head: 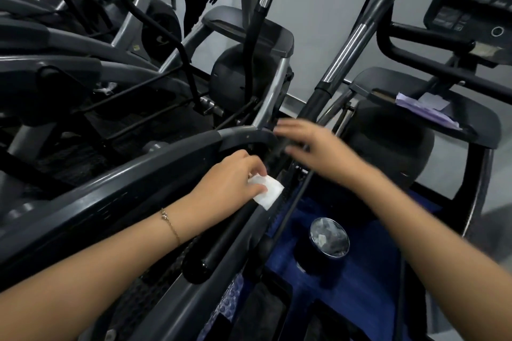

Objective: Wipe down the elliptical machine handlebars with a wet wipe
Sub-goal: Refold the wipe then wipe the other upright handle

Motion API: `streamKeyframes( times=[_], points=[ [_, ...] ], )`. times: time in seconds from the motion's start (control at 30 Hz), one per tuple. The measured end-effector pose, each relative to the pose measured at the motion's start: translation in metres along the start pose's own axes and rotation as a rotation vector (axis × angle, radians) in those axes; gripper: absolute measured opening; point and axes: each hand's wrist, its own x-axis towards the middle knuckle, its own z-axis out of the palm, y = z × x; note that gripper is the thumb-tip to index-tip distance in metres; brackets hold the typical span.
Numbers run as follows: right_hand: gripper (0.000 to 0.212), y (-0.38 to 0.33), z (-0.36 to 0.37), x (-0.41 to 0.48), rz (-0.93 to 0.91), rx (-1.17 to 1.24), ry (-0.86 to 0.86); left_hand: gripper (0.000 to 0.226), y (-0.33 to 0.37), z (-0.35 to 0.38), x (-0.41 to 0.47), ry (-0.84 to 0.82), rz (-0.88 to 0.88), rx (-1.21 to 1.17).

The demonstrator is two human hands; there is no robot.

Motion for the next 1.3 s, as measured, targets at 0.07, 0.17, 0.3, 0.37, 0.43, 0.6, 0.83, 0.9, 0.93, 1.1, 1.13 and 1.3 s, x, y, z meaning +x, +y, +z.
streamKeyframes(
  times=[0.07, 0.17, 0.3, 0.37, 0.43, 0.6, 0.83, 0.9, 0.93, 1.1, 1.13, 1.3],
  points=[
    [0.033, -0.025, 0.018, -0.024, -0.054, 0.216, 0.024, 0.026, -0.001, 0.002, -0.004, 0.076, -0.032, -0.126],
    [0.028, -0.037, 0.041, -0.041, -0.121, 0.256, 0.031, 0.032, -0.003, 0.004, -0.014, 0.104, -0.07, -0.289],
    [0.027, -0.032, 0.053, -0.045, -0.321, 0.057, 0.064, 0.02, -0.013, -0.006, -0.049, 0.095, -0.041, -0.246],
    [0.025, -0.025, 0.053, -0.042, -0.313, -0.006, 0.112, 0.023, -0.019, -0.011, -0.076, 0.06, -0.012, -0.105],
    [0.023, -0.024, 0.054, -0.04, -0.271, 0.036, 0.155, 0.036, -0.023, -0.012, -0.099, 0.057, -0.003, 0.035],
    [0.023, -0.034, 0.065, -0.047, -0.27, 0.193, 0.097, 0.039, -0.01, -0.016, -0.112, 0.09, -0.019, 0.124],
    [0.022, -0.043, 0.066, -0.045, -0.228, 0.099, 0.168, 0.041, 0.004, -0.025, -0.108, -0.005, -0.037, 0.286],
    [0.025, -0.055, 0.071, -0.056, -0.297, 0.121, 0.169, 0.042, 0.005, -0.027, -0.107, -0.027, -0.033, 0.313],
    [0.025, -0.053, 0.07, -0.054, -0.289, 0.106, 0.175, 0.042, 0.006, -0.028, -0.106, -0.038, -0.034, 0.32],
    [0.043, -0.031, 0.079, -0.049, -0.162, -0.074, 0.287, 0.024, 0.003, -0.034, -0.089, -0.078, -0.057, 0.339],
    [0.048, -0.035, 0.086, -0.055, -0.154, -0.078, 0.287, 0.021, 0.003, -0.034, -0.083, -0.076, -0.052, 0.339],
    [0.028, -0.023, 0.093, -0.047, -0.003, 0.106, 0.443, 0.033, 0.003, -0.023, -0.048, -0.094, -0.021, 0.364]
  ],
)
